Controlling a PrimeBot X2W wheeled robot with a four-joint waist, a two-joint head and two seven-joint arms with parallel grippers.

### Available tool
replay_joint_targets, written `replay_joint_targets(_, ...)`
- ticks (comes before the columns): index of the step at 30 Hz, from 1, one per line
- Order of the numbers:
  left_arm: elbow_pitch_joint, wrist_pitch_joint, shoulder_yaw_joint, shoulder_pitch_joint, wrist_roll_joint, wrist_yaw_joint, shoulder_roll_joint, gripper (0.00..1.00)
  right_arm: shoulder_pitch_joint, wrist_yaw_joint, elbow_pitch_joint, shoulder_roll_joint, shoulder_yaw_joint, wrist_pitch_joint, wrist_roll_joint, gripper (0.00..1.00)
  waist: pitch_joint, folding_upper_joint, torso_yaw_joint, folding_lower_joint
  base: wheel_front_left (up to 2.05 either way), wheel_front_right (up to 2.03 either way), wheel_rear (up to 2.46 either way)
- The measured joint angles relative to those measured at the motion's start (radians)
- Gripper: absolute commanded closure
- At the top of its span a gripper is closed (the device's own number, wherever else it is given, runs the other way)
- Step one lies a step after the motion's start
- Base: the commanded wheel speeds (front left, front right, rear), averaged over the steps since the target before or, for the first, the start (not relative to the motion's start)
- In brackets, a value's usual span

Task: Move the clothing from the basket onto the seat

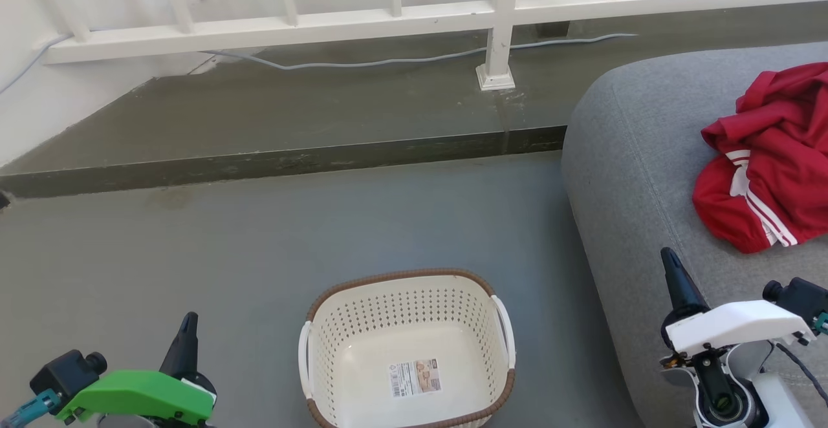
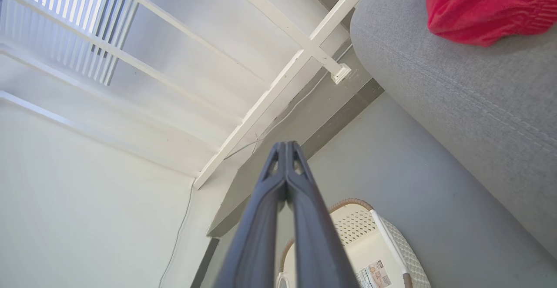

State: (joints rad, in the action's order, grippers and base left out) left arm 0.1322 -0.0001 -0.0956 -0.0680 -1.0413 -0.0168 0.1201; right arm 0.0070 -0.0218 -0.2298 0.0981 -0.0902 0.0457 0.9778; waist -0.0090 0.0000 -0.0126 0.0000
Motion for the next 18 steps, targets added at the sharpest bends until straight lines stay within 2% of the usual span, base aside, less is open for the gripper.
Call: replay_joint_targets(18, 0.048, 0.028, 0.05, 0.034, -0.199, 0.041, -0.017, 1.0, -0.023, -0.031, -0.017, -0.013, 0.073, -0.048, 0.22, 1.0, 0.004, 0.0, 0.004, 0.0, 0.0, 0.0, 0.0)
